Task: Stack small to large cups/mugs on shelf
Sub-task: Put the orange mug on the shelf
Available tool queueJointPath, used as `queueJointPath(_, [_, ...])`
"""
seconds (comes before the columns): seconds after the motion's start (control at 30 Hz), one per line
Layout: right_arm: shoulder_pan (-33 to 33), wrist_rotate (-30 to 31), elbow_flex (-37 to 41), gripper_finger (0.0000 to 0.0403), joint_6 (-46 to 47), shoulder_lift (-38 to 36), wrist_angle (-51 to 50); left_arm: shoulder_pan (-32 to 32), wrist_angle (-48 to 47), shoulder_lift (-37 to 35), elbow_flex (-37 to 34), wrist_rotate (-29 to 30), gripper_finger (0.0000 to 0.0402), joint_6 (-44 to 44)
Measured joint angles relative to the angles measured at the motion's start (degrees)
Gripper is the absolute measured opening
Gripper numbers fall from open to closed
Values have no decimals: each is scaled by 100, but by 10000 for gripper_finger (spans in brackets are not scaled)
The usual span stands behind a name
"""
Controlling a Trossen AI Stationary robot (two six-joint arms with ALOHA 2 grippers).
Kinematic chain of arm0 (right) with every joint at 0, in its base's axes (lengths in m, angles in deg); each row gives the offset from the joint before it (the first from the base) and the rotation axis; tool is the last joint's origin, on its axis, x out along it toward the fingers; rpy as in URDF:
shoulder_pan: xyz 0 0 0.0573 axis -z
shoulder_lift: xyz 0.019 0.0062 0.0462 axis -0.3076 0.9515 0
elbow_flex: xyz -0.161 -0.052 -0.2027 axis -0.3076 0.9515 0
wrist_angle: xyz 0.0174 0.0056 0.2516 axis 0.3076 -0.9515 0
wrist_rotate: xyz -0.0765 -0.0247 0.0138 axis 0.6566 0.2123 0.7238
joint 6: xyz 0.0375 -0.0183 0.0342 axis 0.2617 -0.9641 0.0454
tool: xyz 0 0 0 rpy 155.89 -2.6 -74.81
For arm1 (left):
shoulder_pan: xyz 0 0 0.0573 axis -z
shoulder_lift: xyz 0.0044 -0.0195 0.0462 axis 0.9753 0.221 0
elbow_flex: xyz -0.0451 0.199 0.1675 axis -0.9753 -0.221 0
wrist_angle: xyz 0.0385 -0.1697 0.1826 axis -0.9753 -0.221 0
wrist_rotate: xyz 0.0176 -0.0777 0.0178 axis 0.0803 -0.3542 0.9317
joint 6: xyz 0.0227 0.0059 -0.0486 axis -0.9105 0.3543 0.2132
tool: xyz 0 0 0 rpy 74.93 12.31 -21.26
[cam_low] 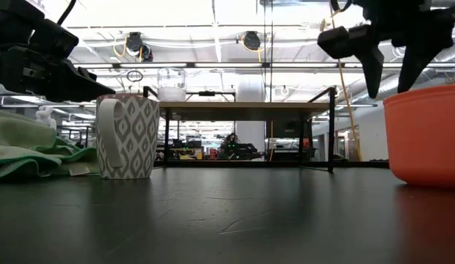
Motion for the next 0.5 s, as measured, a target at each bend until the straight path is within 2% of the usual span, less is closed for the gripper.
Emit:
queueJointPath(0.2, [-74,8,285,123,-550,6,303,-1,1,0,0,4,31,57])
queueJointPath(0.5, [-224,111,307,123,-1048,6,941,1,-1,0,0,9,31,47])
